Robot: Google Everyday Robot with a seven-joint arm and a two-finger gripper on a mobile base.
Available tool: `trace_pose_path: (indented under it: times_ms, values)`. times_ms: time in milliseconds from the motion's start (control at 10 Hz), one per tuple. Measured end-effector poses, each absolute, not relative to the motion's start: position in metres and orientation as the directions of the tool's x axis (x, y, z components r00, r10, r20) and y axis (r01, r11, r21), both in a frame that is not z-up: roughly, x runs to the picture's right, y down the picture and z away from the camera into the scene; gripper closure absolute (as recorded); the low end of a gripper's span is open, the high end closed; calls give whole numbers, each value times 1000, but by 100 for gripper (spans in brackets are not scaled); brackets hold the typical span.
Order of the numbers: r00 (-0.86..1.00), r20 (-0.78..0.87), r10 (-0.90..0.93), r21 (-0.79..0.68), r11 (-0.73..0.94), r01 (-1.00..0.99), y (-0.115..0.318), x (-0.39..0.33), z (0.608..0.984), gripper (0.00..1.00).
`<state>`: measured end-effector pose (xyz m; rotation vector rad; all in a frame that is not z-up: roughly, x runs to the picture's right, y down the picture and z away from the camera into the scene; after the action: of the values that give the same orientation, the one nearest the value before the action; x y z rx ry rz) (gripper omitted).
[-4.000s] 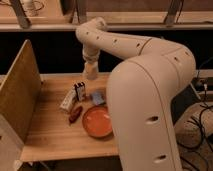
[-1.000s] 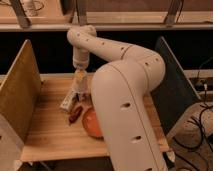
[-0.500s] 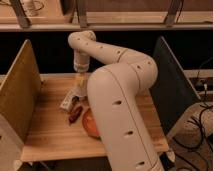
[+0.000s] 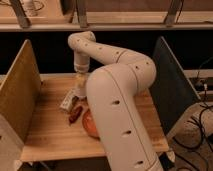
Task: Place the ceramic cup over the eraser
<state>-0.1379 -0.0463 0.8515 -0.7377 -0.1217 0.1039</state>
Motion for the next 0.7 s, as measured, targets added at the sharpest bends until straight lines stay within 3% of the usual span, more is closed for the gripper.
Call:
trace_pose_path:
  times_ms: [700]
  values:
    - [997, 35, 70, -702, 712, -25, -32, -143, 876, 100]
